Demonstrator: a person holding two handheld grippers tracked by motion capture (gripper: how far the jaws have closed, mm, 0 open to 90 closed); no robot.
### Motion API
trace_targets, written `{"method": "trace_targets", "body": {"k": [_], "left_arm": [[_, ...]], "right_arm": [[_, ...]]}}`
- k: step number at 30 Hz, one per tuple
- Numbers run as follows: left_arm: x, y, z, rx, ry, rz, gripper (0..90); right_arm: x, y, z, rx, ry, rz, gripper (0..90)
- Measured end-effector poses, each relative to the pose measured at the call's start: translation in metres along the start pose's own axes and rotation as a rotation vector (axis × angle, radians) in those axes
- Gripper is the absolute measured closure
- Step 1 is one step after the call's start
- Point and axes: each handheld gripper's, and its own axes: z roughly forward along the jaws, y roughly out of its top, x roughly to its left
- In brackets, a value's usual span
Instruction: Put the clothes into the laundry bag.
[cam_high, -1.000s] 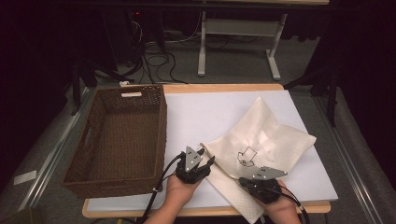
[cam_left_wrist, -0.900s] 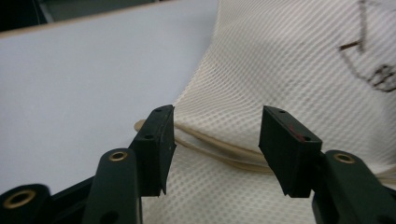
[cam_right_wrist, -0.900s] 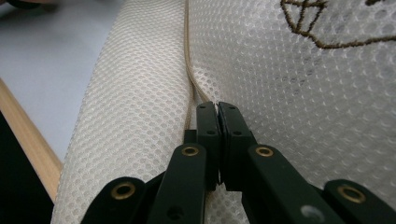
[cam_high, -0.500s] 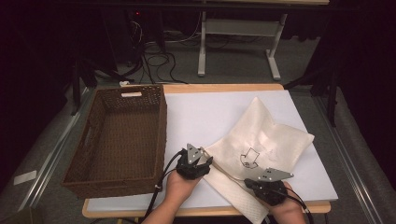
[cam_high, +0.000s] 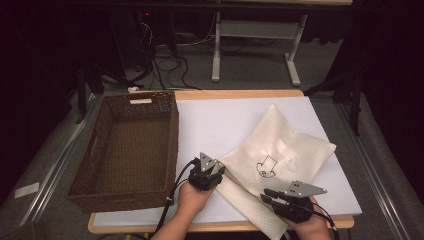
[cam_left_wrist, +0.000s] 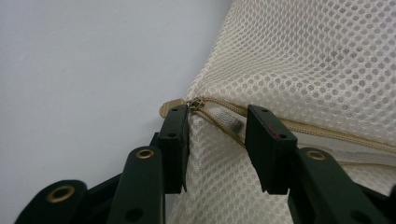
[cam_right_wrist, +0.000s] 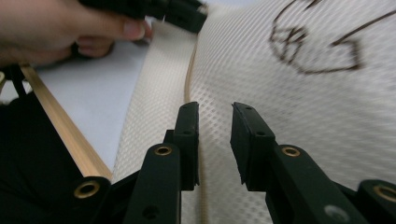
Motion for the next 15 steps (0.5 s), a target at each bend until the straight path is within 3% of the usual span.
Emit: {"method": "trace_targets", "body": {"k": [3, 7, 9, 15], "left_arm": [[0.000, 0.000, 0.000, -0.004, -0.001, -0.003, 60.1], [0.001, -0.001, -0.003, -0.016, 0.004, -0.009, 57.2], [0.002, -0.001, -0.004, -0.029, -0.002, -0.026, 57.7], [-0.001, 0.002, -0.013, -0.088, -0.006, -0.019, 58.7]], "right_arm": [[-0.006, 0.003, -0.014, -0.057, -0.023, 0.025, 71.9], [-0.025, 0.001, -0.032, -0.113, -0.121, 0.086, 71.8], [-0.034, -0.003, -0.039, -0.122, -0.179, 0.123, 71.4], [-0.052, -0.013, -0.055, -0.137, -0.305, 0.191, 67.6]]}}
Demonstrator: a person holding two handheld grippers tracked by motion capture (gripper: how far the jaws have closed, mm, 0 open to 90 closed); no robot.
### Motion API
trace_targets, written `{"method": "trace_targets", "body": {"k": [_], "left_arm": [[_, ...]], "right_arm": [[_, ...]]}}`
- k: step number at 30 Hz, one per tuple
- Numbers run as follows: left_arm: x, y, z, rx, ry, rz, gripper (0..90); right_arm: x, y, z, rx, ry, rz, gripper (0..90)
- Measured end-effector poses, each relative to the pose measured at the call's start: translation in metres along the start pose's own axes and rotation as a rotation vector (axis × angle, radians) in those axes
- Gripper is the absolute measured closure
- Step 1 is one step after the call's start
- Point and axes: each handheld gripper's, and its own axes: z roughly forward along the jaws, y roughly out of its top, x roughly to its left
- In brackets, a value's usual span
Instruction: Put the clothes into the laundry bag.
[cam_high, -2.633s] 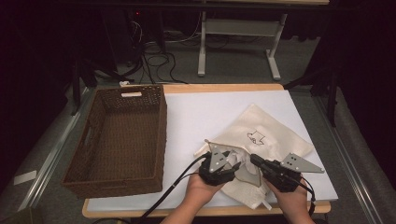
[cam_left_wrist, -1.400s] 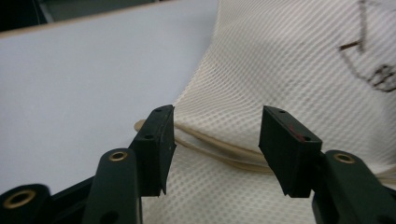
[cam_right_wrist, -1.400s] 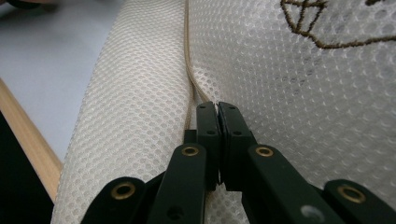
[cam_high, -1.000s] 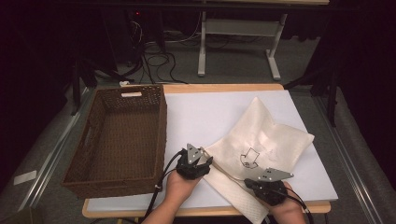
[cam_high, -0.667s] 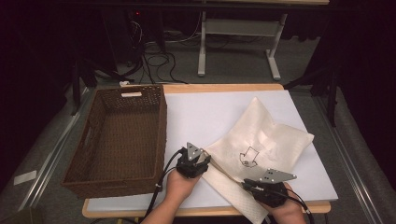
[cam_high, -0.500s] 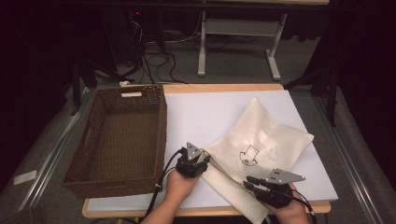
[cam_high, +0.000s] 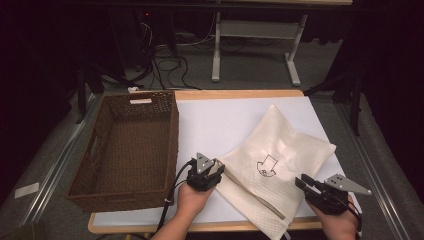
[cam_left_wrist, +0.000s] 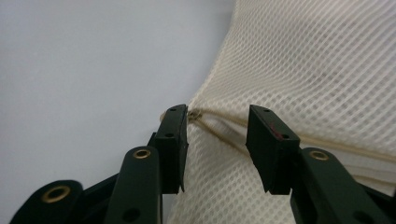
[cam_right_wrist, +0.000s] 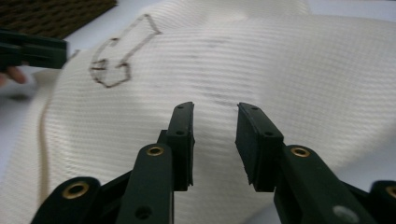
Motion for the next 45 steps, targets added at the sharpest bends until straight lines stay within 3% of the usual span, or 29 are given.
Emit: {"method": "trace_targets", "body": {"k": [3, 7, 12, 13, 17, 21, 24, 27, 31, 37, 45], "left_arm": [[-0.004, 0.005, -0.006, -0.052, 0.011, 0.014, 58.5], [-0.005, 0.011, -0.008, -0.084, -0.009, 0.022, 54.2], [-0.005, 0.014, 0.005, -0.060, -0.039, 0.022, 44.9], [-0.007, 0.015, 0.006, -0.055, -0.038, 0.037, 44.8], [-0.008, 0.015, 0.009, -0.041, -0.036, 0.046, 44.8], [-0.008, 0.014, 0.009, -0.026, -0.036, 0.050, 44.9], [-0.009, 0.014, 0.008, -0.027, -0.040, 0.047, 45.1], [-0.012, 0.014, 0.005, -0.041, -0.050, 0.053, 45.1], [-0.013, 0.015, 0.003, -0.049, -0.053, 0.052, 45.2], [-0.013, 0.013, 0.003, -0.044, -0.046, 0.057, 45.8], [-0.011, 0.014, -0.004, -0.062, -0.052, 0.038, 48.1]], "right_arm": [[-0.008, -0.004, -0.001, 0.018, -0.060, 0.022, 62.3], [-0.014, -0.009, 0.000, 0.047, -0.083, 0.077, 50.8], [-0.014, -0.017, 0.012, 0.149, -0.074, 0.112, 27.9], [-0.012, -0.018, 0.014, 0.158, -0.079, 0.093, 25.5], [-0.005, -0.022, 0.021, 0.199, -0.097, 0.049, 21.4], [-0.007, -0.026, 0.028, 0.233, -0.093, 0.077, 19.1], [-0.007, -0.027, 0.029, 0.241, -0.095, 0.061, 19.0], [-0.005, -0.027, 0.029, 0.248, -0.098, 0.044, 25.5], [-0.004, -0.026, 0.027, 0.250, -0.075, 0.011, 51.4], [-0.005, -0.024, 0.028, 0.255, -0.058, 0.010, 76.7], [-0.013, -0.021, 0.027, 0.258, -0.038, 0.023, 84.5]]}}
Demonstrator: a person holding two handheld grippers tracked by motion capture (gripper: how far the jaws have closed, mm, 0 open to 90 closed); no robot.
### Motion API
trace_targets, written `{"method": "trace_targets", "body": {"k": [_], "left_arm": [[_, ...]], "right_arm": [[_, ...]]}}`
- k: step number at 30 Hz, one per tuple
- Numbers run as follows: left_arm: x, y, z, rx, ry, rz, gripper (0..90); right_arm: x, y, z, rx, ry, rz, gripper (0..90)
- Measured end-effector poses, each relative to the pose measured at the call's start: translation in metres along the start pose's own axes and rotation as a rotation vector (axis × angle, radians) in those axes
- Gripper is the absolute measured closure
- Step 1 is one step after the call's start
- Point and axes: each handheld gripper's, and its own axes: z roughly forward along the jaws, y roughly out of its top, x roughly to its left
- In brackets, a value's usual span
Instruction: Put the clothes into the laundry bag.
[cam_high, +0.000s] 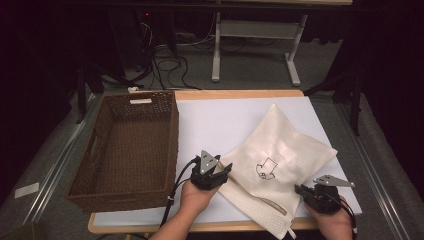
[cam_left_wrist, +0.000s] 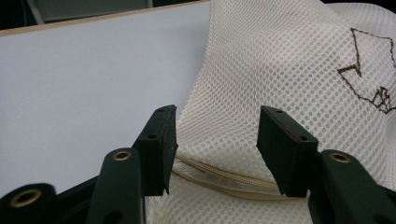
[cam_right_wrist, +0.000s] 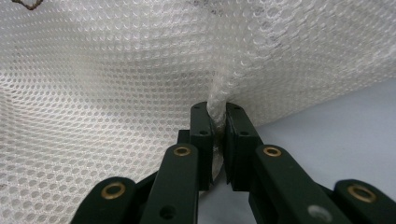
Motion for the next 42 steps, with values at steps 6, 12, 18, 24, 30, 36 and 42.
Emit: {"method": "trace_targets", "body": {"k": [6, 12, 18, 24, 30, 36, 42], "left_arm": [[0.000, -0.003, -0.001, 0.021, -0.007, 0.013, 49.1], [0.002, -0.011, 0.010, 0.087, -0.018, 0.002, 48.4], [-0.005, -0.013, 0.017, 0.150, -0.104, 0.011, 44.4], [-0.005, -0.015, 0.029, 0.220, -0.118, -0.015, 49.9], [-0.013, -0.015, 0.032, 0.252, -0.138, 0.041, 71.1], [-0.020, -0.016, 0.024, 0.226, -0.112, 0.097, 78.7], [-0.025, -0.020, 0.002, 0.178, -0.089, 0.109, 78.7]], "right_arm": [[-0.007, 0.003, 0.000, 0.000, -0.022, -0.006, 84.5], [-0.016, 0.007, -0.002, -0.006, -0.048, -0.005, 85.2], [-0.031, 0.008, -0.004, -0.017, -0.072, 0.027, 85.8], [-0.031, 0.008, -0.003, -0.022, -0.076, 0.021, 85.8], [-0.031, 0.008, -0.001, -0.023, -0.077, 0.016, 86.0], [-0.030, 0.012, 0.004, -0.017, -0.077, 0.009, 86.4], [-0.030, 0.022, 0.015, -0.016, -0.056, -0.001, 86.6]]}}
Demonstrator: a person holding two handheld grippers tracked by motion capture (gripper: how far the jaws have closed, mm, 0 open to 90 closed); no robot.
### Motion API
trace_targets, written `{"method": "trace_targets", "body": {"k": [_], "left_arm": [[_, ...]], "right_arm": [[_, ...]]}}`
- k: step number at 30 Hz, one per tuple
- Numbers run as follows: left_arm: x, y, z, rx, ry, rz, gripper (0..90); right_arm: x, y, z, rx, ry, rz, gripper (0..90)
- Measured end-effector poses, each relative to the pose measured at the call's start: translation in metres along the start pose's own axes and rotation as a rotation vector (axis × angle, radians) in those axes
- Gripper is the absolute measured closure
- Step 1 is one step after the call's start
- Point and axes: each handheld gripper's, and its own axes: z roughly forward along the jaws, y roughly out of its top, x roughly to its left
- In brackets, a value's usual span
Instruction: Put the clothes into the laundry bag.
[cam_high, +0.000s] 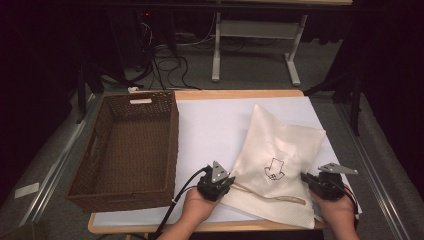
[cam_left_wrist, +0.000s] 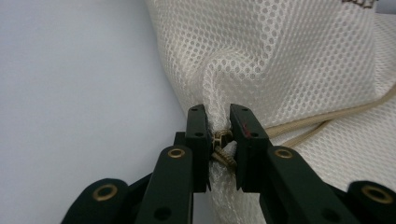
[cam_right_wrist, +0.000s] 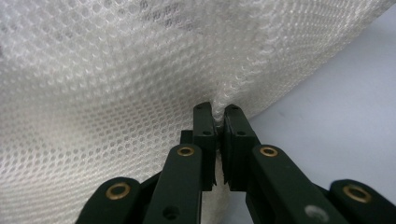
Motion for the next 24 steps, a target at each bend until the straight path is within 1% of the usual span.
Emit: {"method": "trace_targets", "body": {"k": [2, 4, 7, 9, 10, 13, 15, 18, 20, 22, 24], "left_arm": [[-0.005, -0.004, -0.006, -0.002, 0.008, 0.011, 78.7], [-0.010, -0.009, -0.012, -0.010, 0.015, 0.017, 78.7], [-0.017, -0.015, -0.018, -0.017, 0.012, 0.012, 78.7], [-0.022, -0.018, -0.021, -0.016, 0.009, 0.018, 78.5], [-0.024, -0.019, -0.022, -0.013, 0.008, 0.025, 78.4], [-0.029, -0.021, -0.023, -0.014, 0.006, 0.021, 78.0], [-0.030, -0.022, -0.022, -0.017, 0.005, 0.018, 77.7], [-0.030, -0.022, -0.022, -0.016, 0.004, 0.015, 76.2], [-0.030, -0.022, -0.022, -0.020, 0.007, 0.017, 74.3], [-0.029, -0.022, -0.024, -0.014, 0.013, 0.021, 69.1], [-0.026, -0.021, -0.028, -0.036, 0.023, 0.009, 62.8]], "right_arm": [[0.004, 0.007, 0.008, 0.001, 0.010, -0.040, 86.6], [0.007, 0.014, 0.014, 0.005, 0.018, -0.058, 86.7], [0.008, 0.027, 0.025, 0.003, 0.034, -0.079, 86.8], [0.007, 0.033, 0.031, -0.001, 0.042, -0.089, 86.8], [0.006, 0.036, 0.033, -0.005, 0.051, -0.090, 86.8], [0.004, 0.041, 0.036, -0.008, 0.058, -0.110, 86.7], [0.002, 0.041, 0.036, -0.009, 0.059, -0.108, 86.4], [0.000, 0.039, 0.034, -0.011, 0.048, -0.111, 85.9], [-0.002, 0.035, 0.032, -0.006, 0.048, -0.097, 85.6], [-0.005, 0.032, 0.028, -0.017, 0.044, -0.080, 84.6], [-0.007, 0.030, 0.024, -0.026, 0.037, -0.063, 82.8]]}}
